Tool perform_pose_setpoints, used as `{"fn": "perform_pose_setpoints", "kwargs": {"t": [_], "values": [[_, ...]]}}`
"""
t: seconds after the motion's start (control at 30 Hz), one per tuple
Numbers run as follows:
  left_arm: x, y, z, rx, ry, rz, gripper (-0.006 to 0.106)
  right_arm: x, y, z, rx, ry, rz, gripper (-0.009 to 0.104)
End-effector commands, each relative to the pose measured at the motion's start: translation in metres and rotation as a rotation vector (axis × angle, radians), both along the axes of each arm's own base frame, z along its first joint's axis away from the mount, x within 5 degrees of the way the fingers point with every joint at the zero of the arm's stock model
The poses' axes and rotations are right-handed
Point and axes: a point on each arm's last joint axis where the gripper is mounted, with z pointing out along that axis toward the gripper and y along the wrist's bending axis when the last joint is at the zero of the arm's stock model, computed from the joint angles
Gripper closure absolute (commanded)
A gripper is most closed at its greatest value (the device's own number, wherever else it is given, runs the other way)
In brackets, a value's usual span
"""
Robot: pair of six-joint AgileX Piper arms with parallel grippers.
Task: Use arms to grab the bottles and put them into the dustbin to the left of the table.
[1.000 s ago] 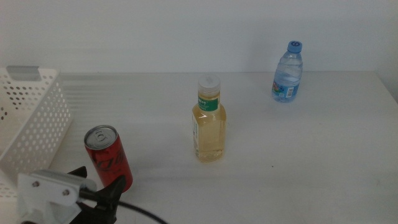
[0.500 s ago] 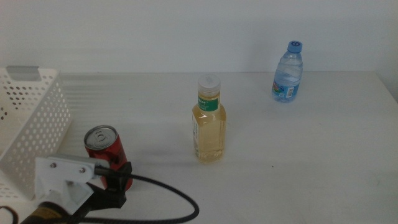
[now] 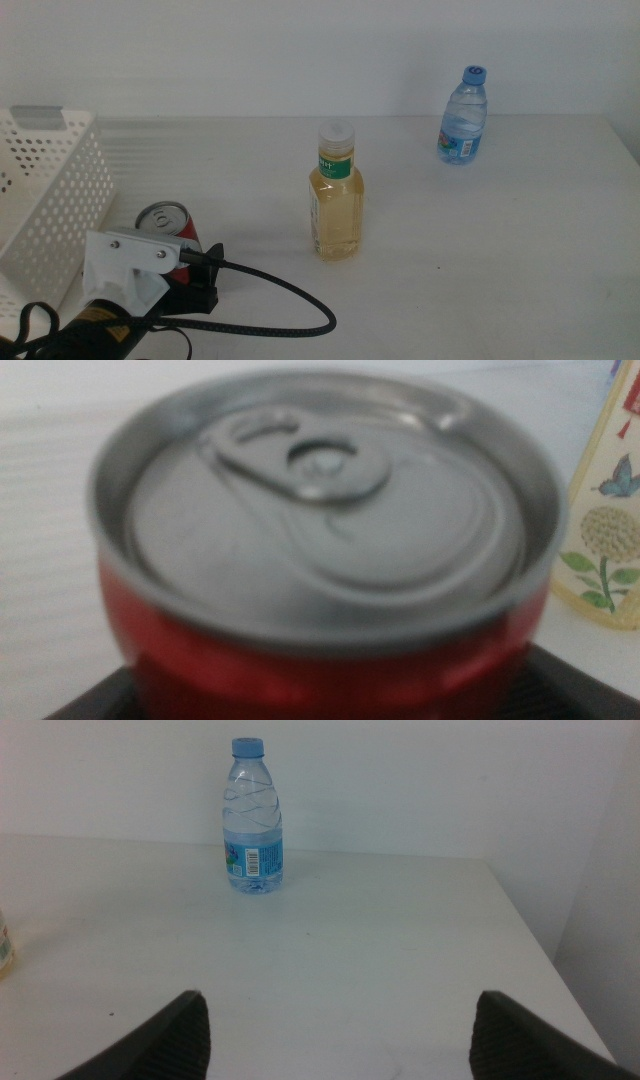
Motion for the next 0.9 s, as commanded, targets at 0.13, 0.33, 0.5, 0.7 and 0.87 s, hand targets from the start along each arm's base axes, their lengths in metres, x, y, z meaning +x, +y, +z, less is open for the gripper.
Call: {"fn": "perform_pose_setpoints", "kwargs": {"t": [0.13,0.33,0.5,0.7,0.87], "values": [[0.01,-0.004,0.026,-0.063,-0.223,0.003,0.01,-0.002,-0.001,0.011,-0.01,-0.108,-0.009,0.027],[0.019,-0.003,0.02,-0.067,-0.203,0.046,0.011,-0.002,-0.001,0.011,-0.01,-0.108,-0.009,0.027],[0.02,-0.003,0.018,-0.067,-0.199,0.059,0.017,-0.002,-0.001,0.011,-0.01,-0.108,-0.009,0.027],[0.02,-0.001,0.018,-0.069,-0.198,0.079,0.043,-0.002,-0.001,0.011,-0.01,-0.108,-0.009,0.027],[0.02,-0.001,0.018,-0.106,-0.185,0.086,0.096,-0.002,-0.001,0.011,-0.01,-0.108,-0.009,0.027]]}}
